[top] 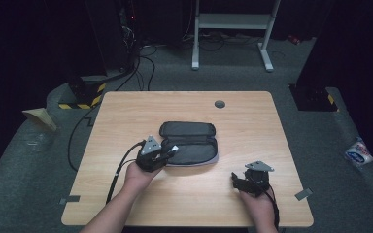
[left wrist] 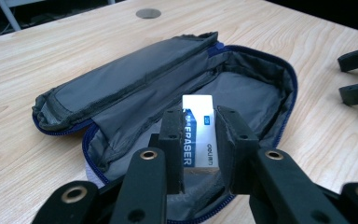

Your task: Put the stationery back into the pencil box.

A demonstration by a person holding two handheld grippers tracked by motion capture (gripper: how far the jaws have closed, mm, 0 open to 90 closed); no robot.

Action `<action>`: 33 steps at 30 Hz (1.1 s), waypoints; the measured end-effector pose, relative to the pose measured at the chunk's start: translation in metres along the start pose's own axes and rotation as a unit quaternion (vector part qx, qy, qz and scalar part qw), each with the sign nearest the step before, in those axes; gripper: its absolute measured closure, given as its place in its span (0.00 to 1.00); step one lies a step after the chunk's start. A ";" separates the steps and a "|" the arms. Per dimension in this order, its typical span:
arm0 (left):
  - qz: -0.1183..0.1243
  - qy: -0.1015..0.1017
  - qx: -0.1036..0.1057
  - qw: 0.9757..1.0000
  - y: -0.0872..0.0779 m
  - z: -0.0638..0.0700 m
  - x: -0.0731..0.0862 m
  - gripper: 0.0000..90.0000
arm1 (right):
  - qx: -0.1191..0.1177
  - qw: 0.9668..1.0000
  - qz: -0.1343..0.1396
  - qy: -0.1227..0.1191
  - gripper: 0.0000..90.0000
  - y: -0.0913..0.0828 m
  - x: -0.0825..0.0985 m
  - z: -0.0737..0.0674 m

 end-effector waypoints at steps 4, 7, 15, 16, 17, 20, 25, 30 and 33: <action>-0.001 -0.004 0.001 1.000 0.002 -0.001 -0.001 0.81 | 0.000 1.000 0.000 0.000 0.22 0.000 0.000 0.000; -0.008 -0.006 -0.003 1.000 0.006 -0.003 0.001 0.81 | 0.000 1.000 0.000 0.000 0.22 0.000 0.000 0.000; -0.038 0.000 -0.009 0.999 0.016 -0.006 0.008 0.81 | 0.000 1.000 0.000 0.000 0.22 0.000 0.000 0.000; -0.038 0.000 -0.009 0.999 0.016 -0.006 0.008 0.81 | 0.000 1.000 0.000 0.000 0.22 0.000 0.000 0.000; -0.042 0.008 -0.013 0.999 0.016 -0.005 0.008 0.81 | 0.000 1.000 0.000 0.000 0.22 0.000 0.000 0.000; -0.046 0.010 -0.016 0.999 0.019 -0.004 0.009 0.81 | 0.000 1.000 0.000 0.000 0.22 0.000 0.000 0.000; -0.065 0.016 -0.020 0.998 0.025 -0.002 0.012 0.81 | 0.000 1.000 0.000 -0.001 0.22 0.000 0.000 0.000; -0.074 0.016 -0.020 0.997 0.027 0.000 0.013 0.81 | 0.000 1.000 0.000 -0.001 0.22 0.000 0.000 0.000; -0.069 0.014 -0.019 0.997 0.027 0.002 0.012 0.81 | 0.000 1.000 0.000 -0.002 0.22 0.000 0.000 0.000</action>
Point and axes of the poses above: each handheld gripper's, and its own axes: y roughly forward along the jaws, x roughly out of its underside, z roughly to its right, the point moved 2 cm from there along y, roughly forward along the jaws, and after that the axes turned 1 degree about y, right-handed, at the moved point
